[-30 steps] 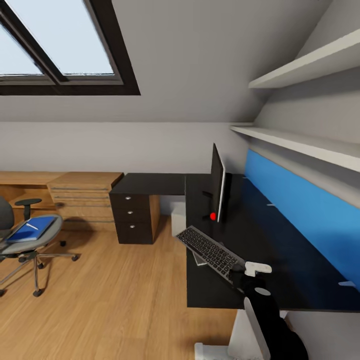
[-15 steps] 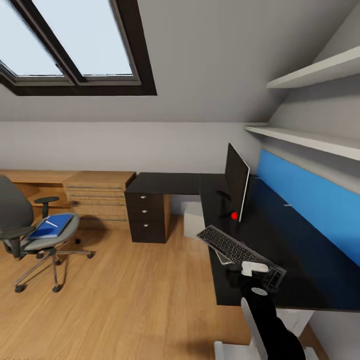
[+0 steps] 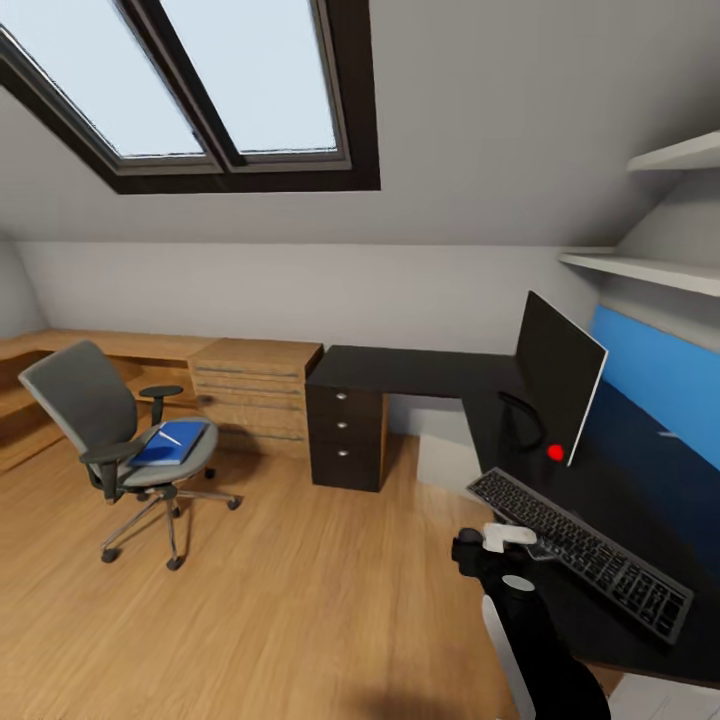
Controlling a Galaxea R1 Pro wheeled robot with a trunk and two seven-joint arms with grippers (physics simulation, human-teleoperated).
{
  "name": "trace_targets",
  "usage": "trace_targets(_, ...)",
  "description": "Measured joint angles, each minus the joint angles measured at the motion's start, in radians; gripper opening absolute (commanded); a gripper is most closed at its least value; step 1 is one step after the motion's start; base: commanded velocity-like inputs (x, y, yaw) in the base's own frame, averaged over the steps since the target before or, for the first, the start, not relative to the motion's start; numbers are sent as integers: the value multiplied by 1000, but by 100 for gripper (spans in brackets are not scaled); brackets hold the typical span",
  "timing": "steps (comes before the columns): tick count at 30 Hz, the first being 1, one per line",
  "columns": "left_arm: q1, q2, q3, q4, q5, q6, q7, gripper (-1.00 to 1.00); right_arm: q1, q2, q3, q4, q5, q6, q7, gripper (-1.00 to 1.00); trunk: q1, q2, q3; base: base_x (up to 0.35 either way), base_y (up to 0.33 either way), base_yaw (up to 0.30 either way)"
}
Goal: In the bedroom, organize the workspace by keeping the computer under the desk, ensuring the monitor is on the desk, placing the keyboard on the desk next to the monitor, placing the mouse on the desk next to the keyboard, moving the folder from the swivel chair onto the desk next to the mouse, stacking the notebook on top of the folder with the pen on top of the notebook, and positioning the swivel chair next to the desk.
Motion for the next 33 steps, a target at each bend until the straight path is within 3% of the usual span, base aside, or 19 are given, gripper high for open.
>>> trace_targets(23,0,-1,-1,2,-2,0,1,100,0,0,0,3,0,-1,0,-100,0,0,0,303,158,268)
trace_targets(33,0,-2,-3,3,-2,1,0,100,0,0,0,2,1,-1,1,-100,-38,70,31,222,-148,178)
